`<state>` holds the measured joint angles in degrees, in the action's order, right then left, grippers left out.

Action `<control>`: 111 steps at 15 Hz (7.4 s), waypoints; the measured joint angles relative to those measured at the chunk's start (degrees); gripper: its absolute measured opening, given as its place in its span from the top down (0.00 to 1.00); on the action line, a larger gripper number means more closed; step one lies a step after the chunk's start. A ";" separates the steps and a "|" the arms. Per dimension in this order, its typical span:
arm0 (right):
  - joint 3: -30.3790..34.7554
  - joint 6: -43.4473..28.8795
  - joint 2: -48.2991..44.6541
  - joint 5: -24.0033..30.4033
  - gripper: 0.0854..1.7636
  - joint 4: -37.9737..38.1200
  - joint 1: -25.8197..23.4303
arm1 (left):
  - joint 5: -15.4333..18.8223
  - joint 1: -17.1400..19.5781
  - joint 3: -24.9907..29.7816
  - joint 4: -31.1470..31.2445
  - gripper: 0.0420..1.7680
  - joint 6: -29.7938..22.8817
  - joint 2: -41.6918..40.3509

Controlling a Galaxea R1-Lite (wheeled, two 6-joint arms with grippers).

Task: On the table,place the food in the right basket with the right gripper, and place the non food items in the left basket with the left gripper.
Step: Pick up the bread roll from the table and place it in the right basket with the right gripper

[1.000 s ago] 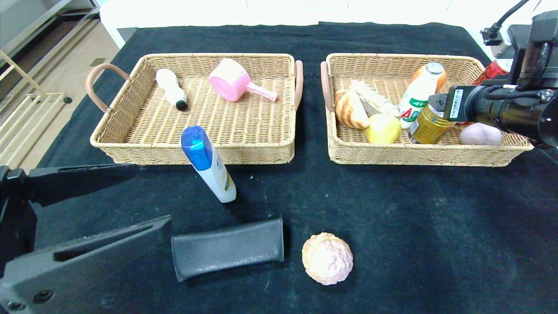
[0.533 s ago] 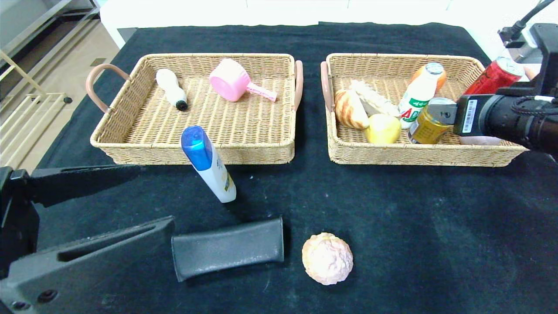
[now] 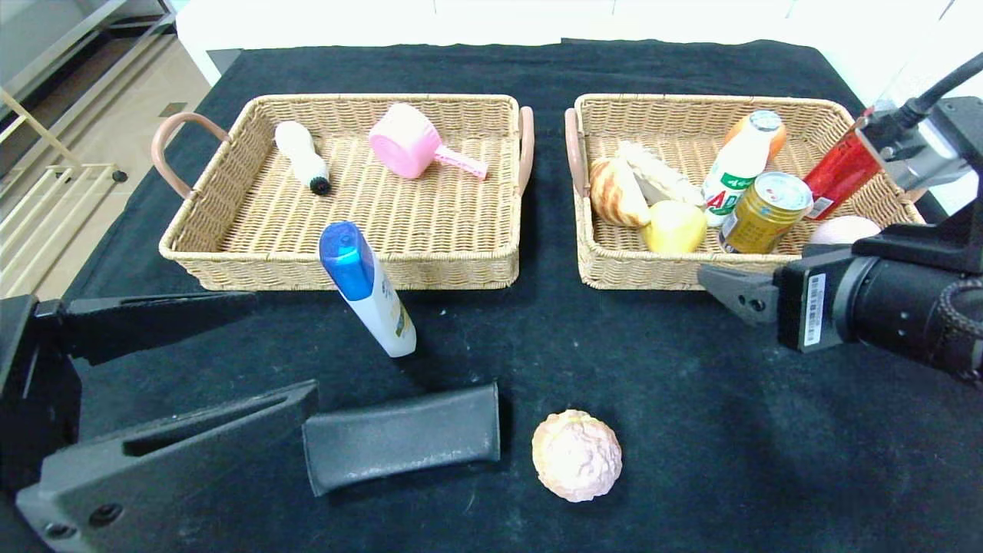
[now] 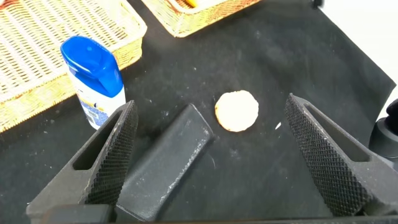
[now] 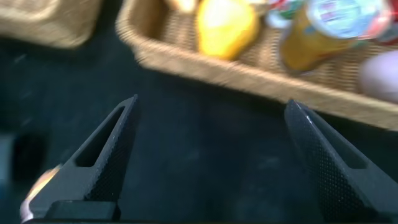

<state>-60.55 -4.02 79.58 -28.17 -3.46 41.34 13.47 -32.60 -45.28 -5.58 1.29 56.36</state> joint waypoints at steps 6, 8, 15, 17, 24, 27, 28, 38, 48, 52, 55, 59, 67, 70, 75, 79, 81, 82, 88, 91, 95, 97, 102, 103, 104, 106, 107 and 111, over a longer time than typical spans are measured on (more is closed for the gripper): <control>1.73 -0.82 2.19 -0.57 0.04 -0.20 9.46 | 0.00 0.00 0.07 0.00 0.03 0.02 0.37; 2.12 -1.38 3.02 -0.62 0.04 -0.45 12.00 | -0.02 0.02 0.16 0.00 0.03 0.02 0.67; 3.28 -4.44 8.75 -2.28 0.04 -0.61 17.66 | 0.00 0.07 0.21 0.00 0.03 0.02 1.00; 3.85 -5.97 10.93 -3.02 0.04 -0.63 18.53 | 0.00 0.07 0.21 0.00 0.03 0.02 0.95; 4.27 -6.28 14.80 -3.16 0.04 -2.54 19.47 | 0.00 0.07 0.11 0.00 0.03 0.09 0.74; 4.33 -6.30 16.18 -3.90 0.04 -2.90 19.58 | 0.00 0.07 0.11 0.07 0.03 0.09 0.74; 4.29 -6.31 16.66 -4.27 0.04 -2.93 19.60 | 0.00 0.07 0.11 0.10 0.03 0.11 0.74; 4.08 -7.98 19.68 -4.44 0.04 -2.99 20.35 | 0.00 0.07 0.10 0.02 0.03 0.11 0.45; 3.85 -8.13 21.80 -4.62 0.03 -2.99 20.59 | 0.00 0.07 0.10 0.00 0.03 0.09 0.43; 3.85 -8.16 22.10 -5.40 0.22 -2.99 20.59 | 0.00 0.07 0.11 0.05 0.03 0.09 0.52; 3.78 -8.16 22.41 -5.80 0.42 -3.04 20.43 | 0.00 0.10 0.11 0.07 0.03 0.09 0.52; 3.77 -8.13 22.65 -5.84 0.50 -3.06 20.35 | 0.00 0.10 0.13 0.10 0.03 0.11 0.52; 3.77 -8.20 22.71 -5.81 0.53 -2.99 20.10 | 0.00 0.07 0.16 0.11 0.03 0.11 0.52; 3.74 -8.29 22.59 -5.73 0.53 -2.95 20.09 | 0.00 0.05 0.16 0.02 0.03 0.18 0.52; 2.80 -7.96 19.31 -5.75 0.55 -2.23 20.09 | -0.02 0.07 0.11 -0.15 0.03 0.18 0.43; 0.44 -7.63 15.85 -5.73 0.55 -2.16 18.51 | -0.02 0.10 0.10 -0.17 0.03 0.13 0.54; -0.63 -6.58 14.43 -5.75 0.55 -2.18 17.01 | -0.02 0.10 0.11 -0.15 0.03 0.11 0.65; -1.27 -6.19 13.80 -5.75 0.55 -2.24 16.02 | 0.00 0.10 0.11 -0.11 0.03 0.13 0.69; -8.72 -2.06 11.57 -5.32 0.57 -2.60 7.78 | 0.09 0.05 0.27 0.00 0.03 0.18 0.85; -12.93 -1.45 11.85 -3.22 0.57 -2.76 2.78 | 0.06 0.07 0.27 0.00 0.03 0.18 0.89; -17.75 -1.45 14.10 -0.84 0.58 -3.12 -4.00 | 0.06 0.07 0.29 -0.04 0.03 0.20 0.94; -18.93 -1.54 15.43 0.61 0.58 -7.61 -6.45 | 0.02 0.07 0.29 -0.06 0.03 0.18 0.89; -19.46 -0.55 18.80 1.48 0.58 -15.71 -9.45 | 0.00 0.07 0.29 -0.06 0.03 0.20 0.85; -19.74 -0.55 19.32 1.46 0.58 -16.35 -9.73 | -0.02 0.07 0.29 -0.06 0.03 0.20 0.85; -20.15 -0.52 19.94 1.50 0.58 -17.81 -10.01 | -0.02 0.07 0.29 -0.09 0.03 0.20 0.85; -20.68 -0.33 21.11 1.52 0.58 -20.60 -10.41 | 0.00 0.07 0.29 -0.09 0.03 0.20 0.85; -20.70 0.04 21.54 1.52 0.58 -21.48 -10.52 | -0.02 0.10 0.29 -0.09 0.03 0.20 0.85; -20.61 0.30 22.60 1.48 0.53 -22.31 -10.91 | 0.00 0.07 0.29 -0.09 0.03 0.20 0.85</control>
<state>-81.16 -3.72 102.18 -26.70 -25.77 30.43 13.47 -32.52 -44.98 -5.67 1.49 57.21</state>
